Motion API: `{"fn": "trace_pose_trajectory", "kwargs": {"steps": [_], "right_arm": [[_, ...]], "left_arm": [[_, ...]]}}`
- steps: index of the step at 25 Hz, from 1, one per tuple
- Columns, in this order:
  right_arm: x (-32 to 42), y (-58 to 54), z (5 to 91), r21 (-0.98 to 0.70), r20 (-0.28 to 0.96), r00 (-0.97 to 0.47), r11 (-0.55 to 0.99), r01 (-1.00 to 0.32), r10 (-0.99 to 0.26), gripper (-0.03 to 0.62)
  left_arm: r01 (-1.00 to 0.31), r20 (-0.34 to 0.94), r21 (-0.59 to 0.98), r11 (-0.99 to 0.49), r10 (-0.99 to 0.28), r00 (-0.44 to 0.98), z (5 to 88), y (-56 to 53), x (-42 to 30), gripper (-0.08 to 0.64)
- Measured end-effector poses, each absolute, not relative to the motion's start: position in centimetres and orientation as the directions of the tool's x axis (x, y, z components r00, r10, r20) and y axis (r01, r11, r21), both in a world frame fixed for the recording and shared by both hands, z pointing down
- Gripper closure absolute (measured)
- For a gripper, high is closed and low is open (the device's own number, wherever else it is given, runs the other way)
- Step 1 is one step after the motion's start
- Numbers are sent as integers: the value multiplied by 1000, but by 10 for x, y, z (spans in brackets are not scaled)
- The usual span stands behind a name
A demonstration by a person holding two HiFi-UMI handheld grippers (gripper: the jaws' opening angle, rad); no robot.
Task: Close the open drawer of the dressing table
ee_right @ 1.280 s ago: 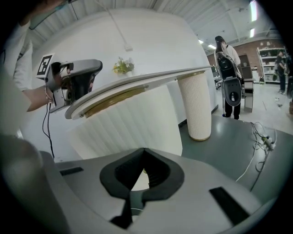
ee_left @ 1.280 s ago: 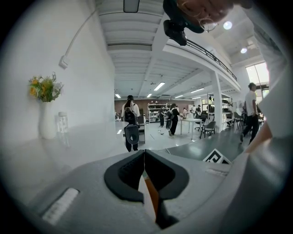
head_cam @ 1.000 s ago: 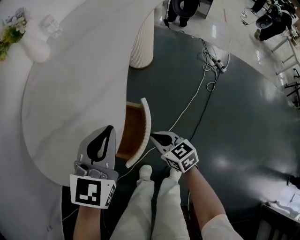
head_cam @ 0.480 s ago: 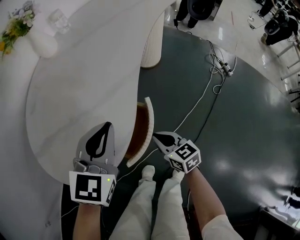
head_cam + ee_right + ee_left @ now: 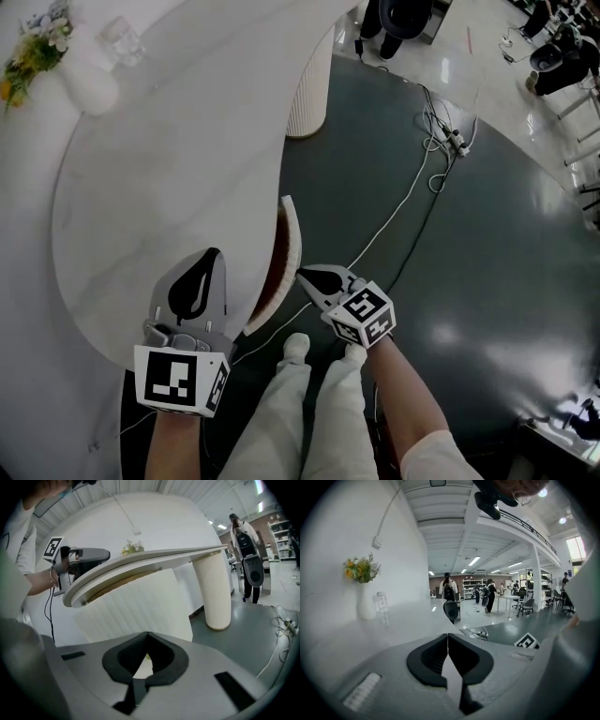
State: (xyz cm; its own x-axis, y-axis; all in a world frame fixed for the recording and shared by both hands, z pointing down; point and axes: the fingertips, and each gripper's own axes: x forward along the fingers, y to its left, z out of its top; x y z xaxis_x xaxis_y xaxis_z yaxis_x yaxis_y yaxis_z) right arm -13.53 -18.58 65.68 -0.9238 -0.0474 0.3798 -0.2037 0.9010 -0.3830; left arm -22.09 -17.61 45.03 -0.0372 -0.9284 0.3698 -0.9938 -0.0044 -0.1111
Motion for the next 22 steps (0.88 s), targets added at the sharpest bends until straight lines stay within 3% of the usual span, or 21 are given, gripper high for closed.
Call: {"fn": "trace_pose_trajectory", "kwargs": {"steps": [22], "right_arm": [[-192,-181,651,-337,252,-968,939,-76,12,591]], "left_arm": [[-998,377,-56,18,-925,-38,453,-172,-226,543]]}}
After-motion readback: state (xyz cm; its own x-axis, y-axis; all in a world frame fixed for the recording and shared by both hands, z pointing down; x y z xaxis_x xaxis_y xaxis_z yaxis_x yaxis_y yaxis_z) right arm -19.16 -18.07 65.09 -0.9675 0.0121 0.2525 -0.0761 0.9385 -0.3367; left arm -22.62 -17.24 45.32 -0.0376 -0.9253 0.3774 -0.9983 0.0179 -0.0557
